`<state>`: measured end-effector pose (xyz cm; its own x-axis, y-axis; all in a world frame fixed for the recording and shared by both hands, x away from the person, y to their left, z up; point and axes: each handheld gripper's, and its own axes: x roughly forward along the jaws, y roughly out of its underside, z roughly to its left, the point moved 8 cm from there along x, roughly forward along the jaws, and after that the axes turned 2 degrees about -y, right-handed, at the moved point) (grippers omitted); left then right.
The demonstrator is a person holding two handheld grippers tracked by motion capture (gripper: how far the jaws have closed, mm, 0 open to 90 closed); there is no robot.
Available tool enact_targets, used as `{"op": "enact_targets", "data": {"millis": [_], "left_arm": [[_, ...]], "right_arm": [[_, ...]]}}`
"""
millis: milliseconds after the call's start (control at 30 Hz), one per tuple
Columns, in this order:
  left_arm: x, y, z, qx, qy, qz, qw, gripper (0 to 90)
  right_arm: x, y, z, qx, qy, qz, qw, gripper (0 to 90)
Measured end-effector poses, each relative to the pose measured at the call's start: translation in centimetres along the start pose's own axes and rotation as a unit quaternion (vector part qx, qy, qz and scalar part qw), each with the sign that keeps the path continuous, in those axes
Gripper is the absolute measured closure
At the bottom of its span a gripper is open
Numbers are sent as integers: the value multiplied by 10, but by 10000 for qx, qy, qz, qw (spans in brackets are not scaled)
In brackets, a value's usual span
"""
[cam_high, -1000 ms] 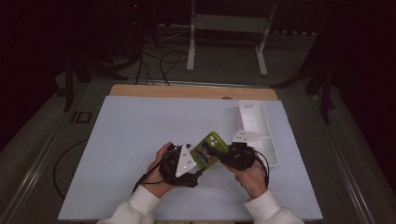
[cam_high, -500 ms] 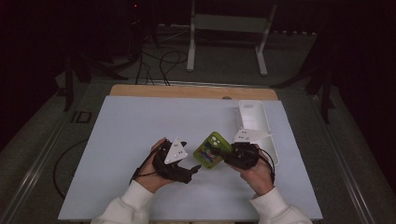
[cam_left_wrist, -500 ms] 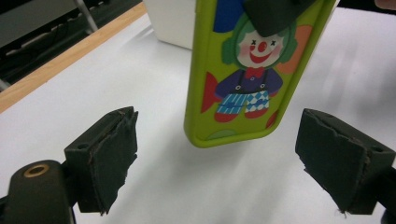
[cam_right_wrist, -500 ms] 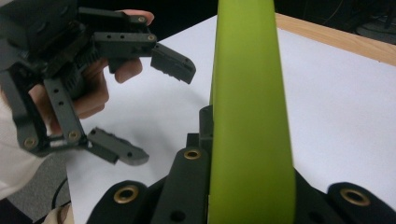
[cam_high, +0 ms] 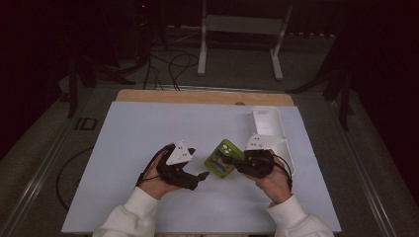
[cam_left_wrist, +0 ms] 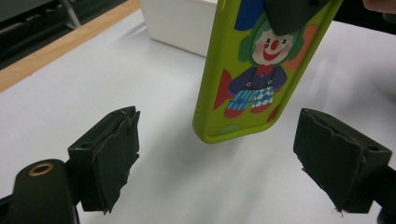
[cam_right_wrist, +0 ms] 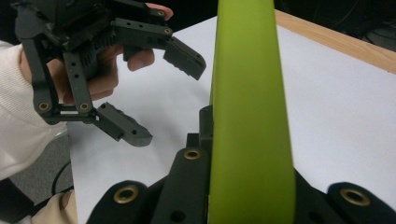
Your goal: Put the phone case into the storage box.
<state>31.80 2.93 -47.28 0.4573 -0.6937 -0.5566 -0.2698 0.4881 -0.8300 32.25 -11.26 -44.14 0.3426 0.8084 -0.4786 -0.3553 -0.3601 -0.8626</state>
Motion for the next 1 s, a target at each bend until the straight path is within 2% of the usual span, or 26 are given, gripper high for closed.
{"op": "enact_targets", "data": {"millis": [433,633,1000], "left_arm": [[0,1,0,-17,285,8,9996,167],[0,1,-1,27,397,21,9992,193],[4,3,-11,141,760,61,9970,287]], "right_arm": [[-1,-4,6,-204,-209,56,9996,886],[-1,-6,11,-356,-401,67,9985,886],[-2,-9,21,-521,-777,68,9956,887]]}}
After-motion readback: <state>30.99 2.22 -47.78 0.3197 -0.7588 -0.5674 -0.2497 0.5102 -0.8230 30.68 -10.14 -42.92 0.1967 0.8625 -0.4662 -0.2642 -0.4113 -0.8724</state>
